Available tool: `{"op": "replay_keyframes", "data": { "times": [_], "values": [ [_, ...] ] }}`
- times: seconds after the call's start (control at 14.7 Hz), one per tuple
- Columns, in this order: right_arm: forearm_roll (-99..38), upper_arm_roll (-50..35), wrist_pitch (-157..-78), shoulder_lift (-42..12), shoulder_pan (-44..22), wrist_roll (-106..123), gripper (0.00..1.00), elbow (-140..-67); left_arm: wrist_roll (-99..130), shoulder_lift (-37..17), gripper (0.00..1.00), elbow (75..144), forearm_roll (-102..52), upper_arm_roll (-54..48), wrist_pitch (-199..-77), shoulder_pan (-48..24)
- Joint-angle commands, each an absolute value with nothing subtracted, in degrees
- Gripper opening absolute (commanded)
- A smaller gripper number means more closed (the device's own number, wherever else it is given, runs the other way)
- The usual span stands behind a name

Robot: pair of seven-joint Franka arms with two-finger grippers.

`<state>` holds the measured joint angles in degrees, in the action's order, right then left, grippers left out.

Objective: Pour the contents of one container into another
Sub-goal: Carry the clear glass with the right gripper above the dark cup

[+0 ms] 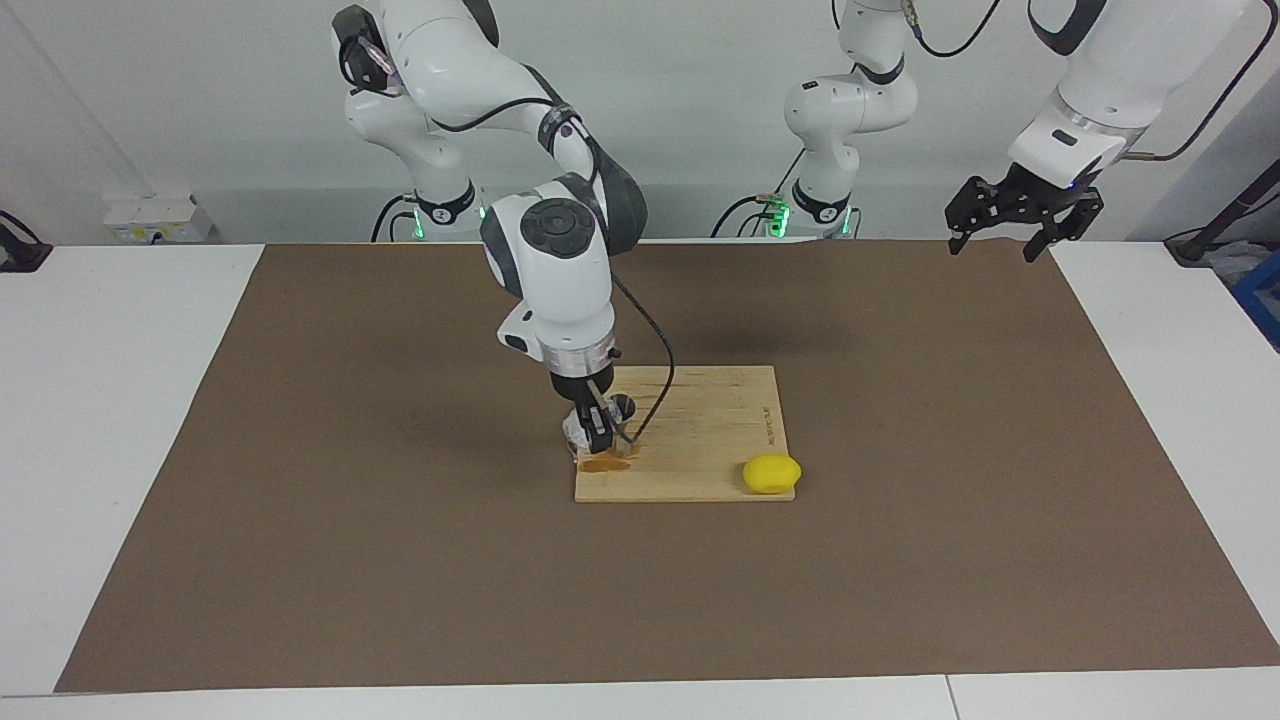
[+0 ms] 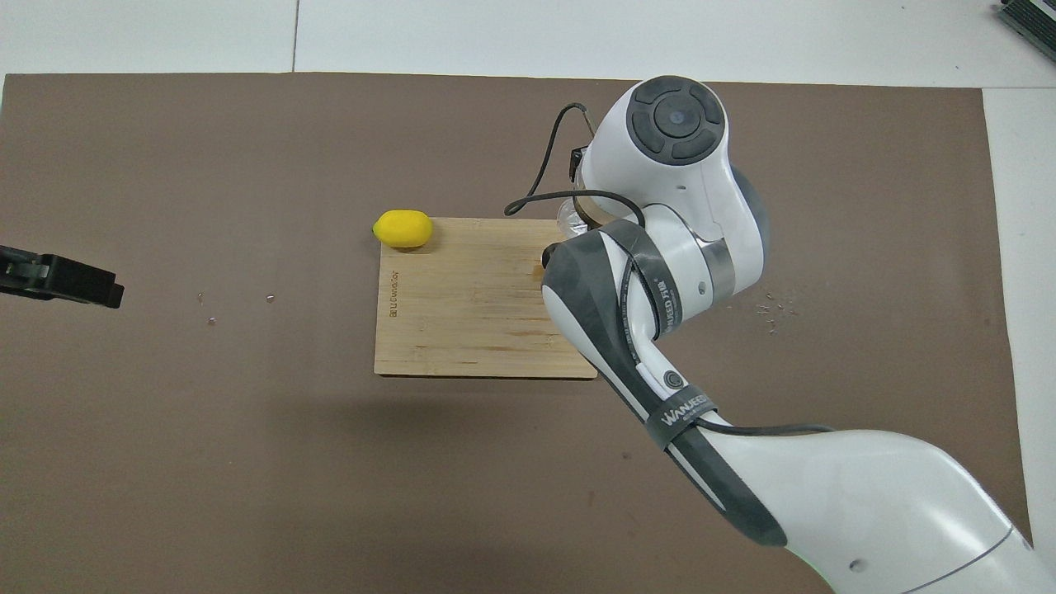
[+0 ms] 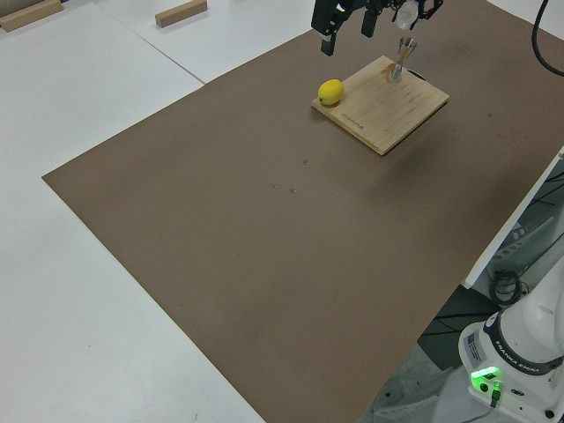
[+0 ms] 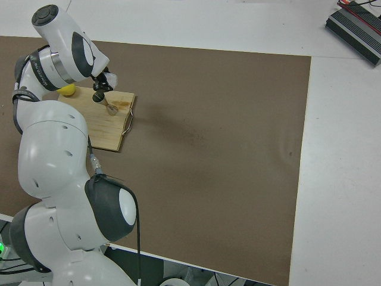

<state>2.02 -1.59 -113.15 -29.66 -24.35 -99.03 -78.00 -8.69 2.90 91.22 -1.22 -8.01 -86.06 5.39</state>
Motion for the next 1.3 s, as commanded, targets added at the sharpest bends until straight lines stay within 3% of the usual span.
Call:
{"op": "replay_keyframes", "data": {
  "times": [0.0,1.23],
  "values": [
    [6.31,-1.58,-111.8,-29.71,-24.79,-100.63,0.0,-78.83,-8.53,4.39,1.0,92.9,-0.44,-8.09,-87.01,5.54],
    [14.33,-1.58,-111.53,-26.81,-28.48,-100.37,0.0,-84.11,-8.53,4.39,1.0,92.9,-0.44,-8.09,-87.01,5.54]
  ]
}}
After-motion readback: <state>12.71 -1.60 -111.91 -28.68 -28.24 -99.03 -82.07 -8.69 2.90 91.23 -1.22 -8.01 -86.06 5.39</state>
